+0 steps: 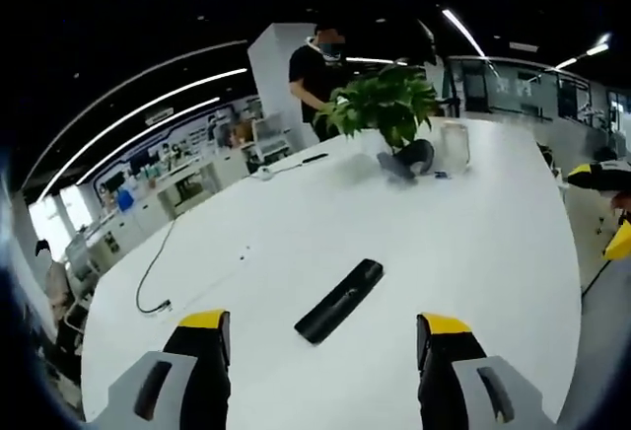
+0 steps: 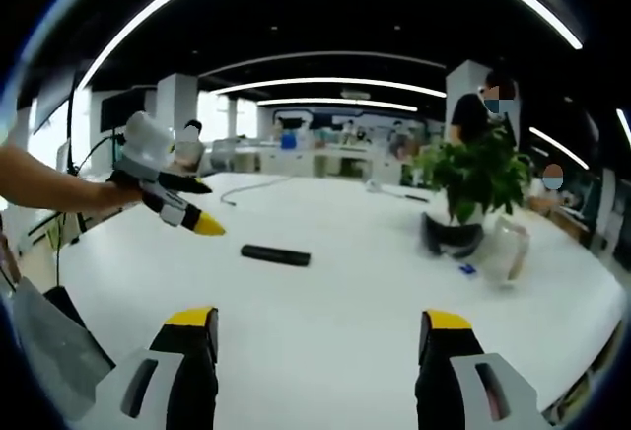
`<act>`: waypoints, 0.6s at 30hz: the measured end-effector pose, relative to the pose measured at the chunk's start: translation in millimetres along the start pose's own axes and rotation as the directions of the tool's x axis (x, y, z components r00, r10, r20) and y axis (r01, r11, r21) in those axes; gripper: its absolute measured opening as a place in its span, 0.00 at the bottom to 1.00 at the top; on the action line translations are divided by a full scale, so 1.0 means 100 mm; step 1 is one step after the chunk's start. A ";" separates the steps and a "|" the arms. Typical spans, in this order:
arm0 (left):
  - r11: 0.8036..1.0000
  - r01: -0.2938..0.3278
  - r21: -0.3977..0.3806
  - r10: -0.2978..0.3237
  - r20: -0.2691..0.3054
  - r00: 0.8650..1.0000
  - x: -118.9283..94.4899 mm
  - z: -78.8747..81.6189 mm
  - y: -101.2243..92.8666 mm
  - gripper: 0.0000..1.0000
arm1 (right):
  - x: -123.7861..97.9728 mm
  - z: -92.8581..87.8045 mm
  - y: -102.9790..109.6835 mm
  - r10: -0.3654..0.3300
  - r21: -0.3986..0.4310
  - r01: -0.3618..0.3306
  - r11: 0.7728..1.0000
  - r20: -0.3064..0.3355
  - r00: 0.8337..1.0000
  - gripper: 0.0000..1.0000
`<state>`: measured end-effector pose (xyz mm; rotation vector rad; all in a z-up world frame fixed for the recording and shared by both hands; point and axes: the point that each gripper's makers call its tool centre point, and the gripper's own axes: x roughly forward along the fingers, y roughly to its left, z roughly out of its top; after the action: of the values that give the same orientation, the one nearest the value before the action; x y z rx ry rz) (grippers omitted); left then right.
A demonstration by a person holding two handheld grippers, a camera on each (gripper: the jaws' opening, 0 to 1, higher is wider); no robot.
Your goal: Press the specified remote control buttons in sequence, fully releasing each button before pressing the next.
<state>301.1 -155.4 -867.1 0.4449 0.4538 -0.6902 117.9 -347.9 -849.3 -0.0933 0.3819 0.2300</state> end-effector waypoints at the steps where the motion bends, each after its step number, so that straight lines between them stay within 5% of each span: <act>1: 1.000 0.010 0.007 -0.010 -0.004 1.000 0.05 0.00 0.01 0.79 | 0.00 0.00 0.00 -0.001 0.000 0.001 1.000 -0.001 1.000 0.83; 10: 0.991 0.082 0.103 -0.071 -0.099 0.992 0.39 -0.10 0.10 0.75 | 0.01 -0.03 -0.01 -0.006 -0.004 0.006 1.000 -0.018 1.000 0.82; 18: 0.974 0.183 0.135 -0.156 -0.188 0.970 0.61 -0.17 0.17 0.75 | 0.02 -0.05 0.02 0.007 -0.011 -0.007 1.000 -0.030 1.000 0.82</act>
<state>349.9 -165.0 -909.3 0.6188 0.6139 -0.8590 117.8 -346.1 -854.7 -0.1061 0.4108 0.2379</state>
